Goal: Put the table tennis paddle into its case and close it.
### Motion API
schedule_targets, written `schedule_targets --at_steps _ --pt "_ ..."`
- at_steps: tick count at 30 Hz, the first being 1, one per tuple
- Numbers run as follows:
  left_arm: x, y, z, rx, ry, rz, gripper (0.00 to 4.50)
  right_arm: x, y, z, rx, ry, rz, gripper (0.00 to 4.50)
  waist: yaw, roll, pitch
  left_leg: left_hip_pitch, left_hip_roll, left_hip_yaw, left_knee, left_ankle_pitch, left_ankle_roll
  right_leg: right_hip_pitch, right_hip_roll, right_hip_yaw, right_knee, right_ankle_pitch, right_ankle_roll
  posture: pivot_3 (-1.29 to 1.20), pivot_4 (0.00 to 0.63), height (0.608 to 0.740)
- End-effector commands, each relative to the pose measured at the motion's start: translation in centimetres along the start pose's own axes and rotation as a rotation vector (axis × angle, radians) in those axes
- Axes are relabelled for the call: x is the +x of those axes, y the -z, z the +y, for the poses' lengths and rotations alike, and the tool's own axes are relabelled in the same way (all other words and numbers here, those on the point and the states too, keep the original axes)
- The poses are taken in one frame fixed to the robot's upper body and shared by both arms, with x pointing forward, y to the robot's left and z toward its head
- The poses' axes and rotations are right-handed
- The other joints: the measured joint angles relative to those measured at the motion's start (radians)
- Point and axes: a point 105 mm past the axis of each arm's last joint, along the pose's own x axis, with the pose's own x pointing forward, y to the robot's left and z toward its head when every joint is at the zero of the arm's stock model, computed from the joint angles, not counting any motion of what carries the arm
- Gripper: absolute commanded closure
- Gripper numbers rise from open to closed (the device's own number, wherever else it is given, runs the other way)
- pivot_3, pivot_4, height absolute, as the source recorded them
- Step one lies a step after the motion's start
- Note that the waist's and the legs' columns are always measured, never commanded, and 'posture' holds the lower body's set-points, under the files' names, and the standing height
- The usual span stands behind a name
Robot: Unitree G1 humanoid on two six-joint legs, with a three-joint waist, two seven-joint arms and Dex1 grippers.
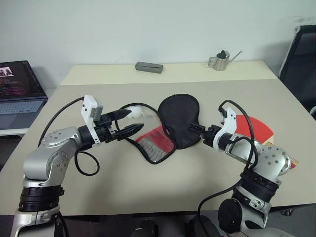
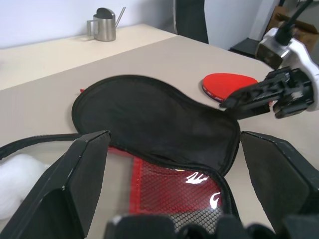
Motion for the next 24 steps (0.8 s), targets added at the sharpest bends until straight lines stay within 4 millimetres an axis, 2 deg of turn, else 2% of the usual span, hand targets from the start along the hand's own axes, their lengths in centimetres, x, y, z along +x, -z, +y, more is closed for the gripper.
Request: schedule_targets --at_steps 1,4,10,14,16,18,24 --pt "0.2 -1.2 0.0 0.048 0.005 -0.034 0.0 0.7 1.3 4.5 -0.013 -0.205 0.036 0.39 0.0 0.0 0.0 0.0 0.0 0.0 0.0 0.0 0.0 0.0 0.0 0.0 0.0 0.0 0.0 0.0 0.15 0.74" --pt "0.3 -1.3 0.0 0.05 0.009 -0.037 0.0 0.2 2.1 4.5 -0.08 -0.22 0.08 0.39 0.0 0.0 0.0 0.0 0.0 0.0 0.0 0.0 0.0 0.0 0.0 0.0 0.0 0.0 0.0 0.0 0.15 0.74" --pt "0.2 -1.3 0.1 0.053 0.008 -0.036 0.0 -0.5 2.4 3.1 -0.229 -0.155 0.133 0.39 0.002 0.0 0.0 0.0 -0.001 0.0 0.0 0.0 0.0 0.0 0.0 0.0 -0.001 0.0 0.0 0.0 0.15 0.74" --pt "0.1 -1.3 0.1 0.055 0.004 -0.035 0.0 -0.8 2.5 1.8 -0.254 -0.111 0.162 0.39 0.0 0.0 0.0 0.0 0.0 0.0 0.0 0.0 0.0 0.001 0.001 -0.001 -0.001 0.0 0.0 0.0 0.15 0.74" --pt "0.1 -1.3 0.1 0.056 0.003 -0.034 0.0 -0.9 2.3 1.3 -0.255 -0.092 0.158 0.39 0.0 0.0 0.0 0.0 0.001 0.0 0.0 0.0 0.0 0.0 0.001 -0.001 -0.001 0.0 0.0 0.0 0.15 0.74" --pt "0.0 -1.3 0.1 0.057 0.002 -0.033 0.0 -0.8 1.7 0.6 -0.261 -0.056 0.134 0.03 0.001 0.0 0.0 0.0 0.001 0.0 0.0 0.0 0.0 0.0 0.001 -0.001 -0.001 0.0 0.0 0.0 0.15 0.74" --pt "0.0 -1.4 0.1 0.059 0.001 -0.032 0.0 -1.1 -0.2 -1.3 -0.35 0.061 0.079 0.01 0.003 0.0 0.0 0.0 0.0 0.0 0.0 0.0 0.0 0.001 0.001 -0.001 -0.002 0.0 0.0 0.0 0.15 0.74"
